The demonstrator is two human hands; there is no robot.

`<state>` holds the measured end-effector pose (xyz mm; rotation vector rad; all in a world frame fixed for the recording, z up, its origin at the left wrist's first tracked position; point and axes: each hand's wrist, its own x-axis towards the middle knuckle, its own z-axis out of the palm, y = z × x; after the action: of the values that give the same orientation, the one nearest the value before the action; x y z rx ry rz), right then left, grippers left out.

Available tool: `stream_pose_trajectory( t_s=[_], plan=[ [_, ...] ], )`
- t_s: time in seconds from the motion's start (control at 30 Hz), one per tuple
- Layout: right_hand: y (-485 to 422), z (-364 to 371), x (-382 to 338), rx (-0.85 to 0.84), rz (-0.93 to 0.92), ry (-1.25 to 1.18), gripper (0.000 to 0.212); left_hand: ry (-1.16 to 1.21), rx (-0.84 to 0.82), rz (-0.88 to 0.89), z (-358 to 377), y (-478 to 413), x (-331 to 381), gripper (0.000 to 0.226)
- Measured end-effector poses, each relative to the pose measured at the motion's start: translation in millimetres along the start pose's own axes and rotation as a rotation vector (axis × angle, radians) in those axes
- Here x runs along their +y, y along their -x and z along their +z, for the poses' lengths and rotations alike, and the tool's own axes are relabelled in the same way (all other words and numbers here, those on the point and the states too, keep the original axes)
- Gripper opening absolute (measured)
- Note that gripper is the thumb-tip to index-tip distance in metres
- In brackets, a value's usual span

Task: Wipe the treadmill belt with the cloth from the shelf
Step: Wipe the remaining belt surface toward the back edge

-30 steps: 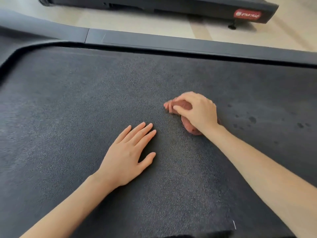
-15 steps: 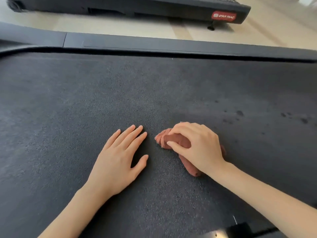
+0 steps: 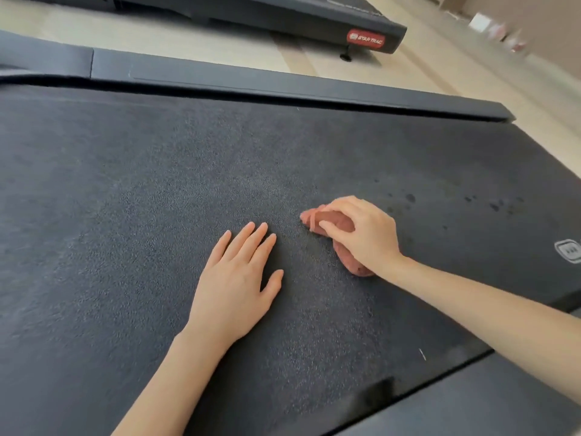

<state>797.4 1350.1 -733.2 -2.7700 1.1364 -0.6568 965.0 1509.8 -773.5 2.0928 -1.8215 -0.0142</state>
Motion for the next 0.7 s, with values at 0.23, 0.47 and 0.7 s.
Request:
stream_pose_trajectory(
  t_s=[0.23,0.47,0.7],
  plan=[
    [-8.0,8.1,0.5,-0.004,0.135,0.014,0.019,-0.006,0.018,0.018,3.9,0.0,-2.4,0.056],
    [36.7,-3.3,-13.8,-0.018,0.034,-0.035,0.016,-0.028,0.015,0.030,5.6,-0.1,-2.7,0.059],
    [103.8,-23.9,-32.6,-0.066,-0.206,-0.089,0.020,-0.069,-0.003,0.035,3.3,-0.9,-1.5,0.060]
  ],
)
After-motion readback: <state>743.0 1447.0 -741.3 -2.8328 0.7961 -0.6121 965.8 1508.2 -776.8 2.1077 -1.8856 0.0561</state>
